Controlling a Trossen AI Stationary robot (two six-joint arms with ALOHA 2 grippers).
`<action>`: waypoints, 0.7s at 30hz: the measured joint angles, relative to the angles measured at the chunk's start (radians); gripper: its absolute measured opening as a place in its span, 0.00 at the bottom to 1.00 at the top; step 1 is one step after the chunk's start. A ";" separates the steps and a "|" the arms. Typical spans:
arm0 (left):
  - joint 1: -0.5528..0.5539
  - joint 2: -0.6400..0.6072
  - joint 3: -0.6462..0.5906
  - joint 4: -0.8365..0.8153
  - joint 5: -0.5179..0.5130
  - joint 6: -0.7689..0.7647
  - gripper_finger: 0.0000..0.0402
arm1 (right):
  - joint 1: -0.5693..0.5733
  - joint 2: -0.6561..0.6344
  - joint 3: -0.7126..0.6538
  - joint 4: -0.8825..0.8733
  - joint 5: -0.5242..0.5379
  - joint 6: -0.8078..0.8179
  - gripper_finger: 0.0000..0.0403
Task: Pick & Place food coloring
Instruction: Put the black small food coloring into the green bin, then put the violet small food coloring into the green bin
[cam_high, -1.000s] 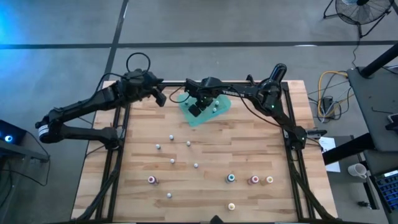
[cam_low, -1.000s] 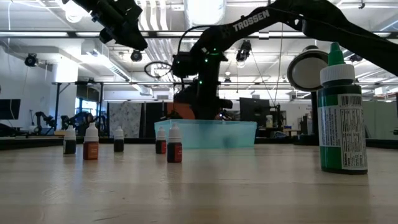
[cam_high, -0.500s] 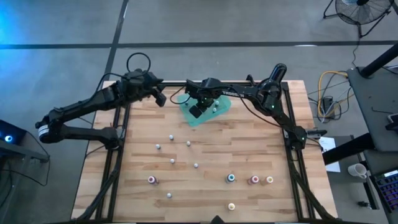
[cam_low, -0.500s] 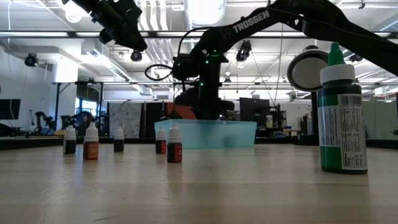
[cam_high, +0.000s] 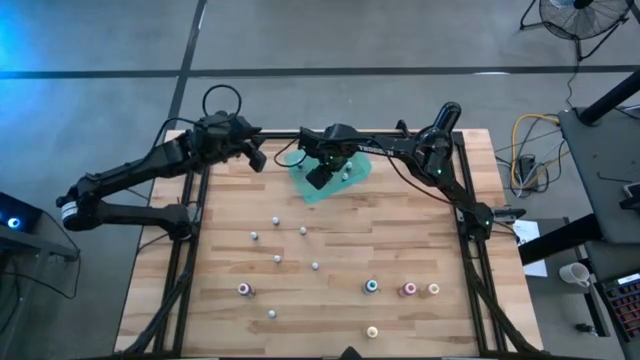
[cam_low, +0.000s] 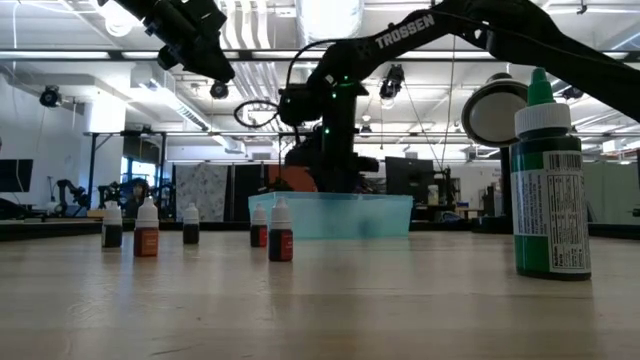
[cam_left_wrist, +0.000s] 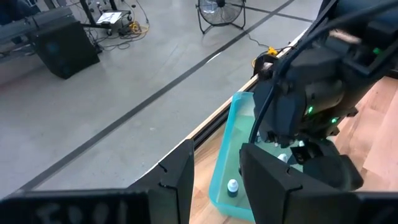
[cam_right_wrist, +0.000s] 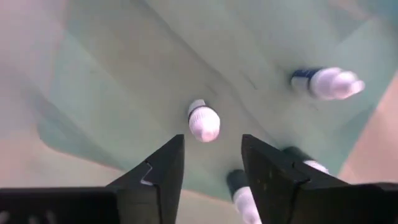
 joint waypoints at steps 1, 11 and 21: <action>0.000 0.000 0.000 0.000 0.000 0.000 0.26 | 0.000 -0.007 0.006 -0.001 0.001 -0.015 0.39; 0.000 -0.001 0.000 -0.012 0.000 0.000 0.26 | 0.094 -0.093 0.045 -0.070 -0.079 -0.396 0.43; -0.001 -0.017 -0.003 -0.136 0.059 -0.006 0.26 | 0.281 -0.094 0.030 -0.154 -0.081 -0.654 0.43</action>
